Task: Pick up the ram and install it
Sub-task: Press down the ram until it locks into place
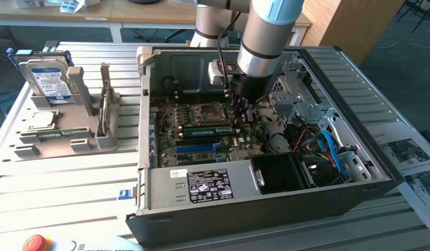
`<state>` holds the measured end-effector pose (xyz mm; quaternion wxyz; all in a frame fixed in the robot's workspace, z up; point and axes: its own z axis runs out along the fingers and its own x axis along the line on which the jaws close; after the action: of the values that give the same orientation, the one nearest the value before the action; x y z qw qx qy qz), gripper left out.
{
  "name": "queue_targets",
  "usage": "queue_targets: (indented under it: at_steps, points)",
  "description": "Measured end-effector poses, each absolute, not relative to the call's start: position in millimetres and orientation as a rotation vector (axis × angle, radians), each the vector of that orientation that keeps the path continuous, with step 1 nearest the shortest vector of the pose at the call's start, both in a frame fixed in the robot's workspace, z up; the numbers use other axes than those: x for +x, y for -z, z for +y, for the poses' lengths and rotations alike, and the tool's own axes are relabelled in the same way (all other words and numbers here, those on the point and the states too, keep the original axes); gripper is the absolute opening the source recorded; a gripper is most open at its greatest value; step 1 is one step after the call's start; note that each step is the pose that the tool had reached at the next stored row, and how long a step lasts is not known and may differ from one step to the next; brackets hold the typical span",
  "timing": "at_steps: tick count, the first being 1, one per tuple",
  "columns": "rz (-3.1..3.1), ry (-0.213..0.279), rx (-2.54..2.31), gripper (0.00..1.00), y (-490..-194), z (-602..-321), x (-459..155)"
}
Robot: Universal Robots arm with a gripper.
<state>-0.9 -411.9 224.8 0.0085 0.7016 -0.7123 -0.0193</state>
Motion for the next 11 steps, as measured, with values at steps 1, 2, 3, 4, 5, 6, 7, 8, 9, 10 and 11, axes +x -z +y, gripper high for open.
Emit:
queue_targets:
  at_steps: [1,2,3,4,5,6,7,8,9,10,11]
  points:
    - [-2.226,0.06,2.192,0.11,-224.8,-411.9,-0.9]
    - [-2.226,0.06,2.192,0.11,-224.8,-411.9,-0.9]
    - [-2.226,0.06,2.192,0.11,-224.8,-411.9,-0.9]
    - [-2.226,0.06,2.192,0.11,-224.8,-411.9,-0.9]
    - [-2.226,0.06,2.192,0.11,-224.5,-411.9,-0.9]
    - [-2.226,0.06,2.192,0.11,-224.2,-411.9,-0.9]
    - [-2.226,0.06,2.192,0.11,-224.2,-411.9,-0.9]
    - [-2.226,0.06,2.192,0.11,-224.2,-411.9,-0.9]
    - [-2.226,0.06,2.192,0.11,-224.2,-411.9,-0.9]
    - [-2.226,0.06,2.192,0.11,-224.2,-411.9,-0.9]
    - [-2.226,0.06,2.192,0.11,-224.1,-411.9,-0.9]
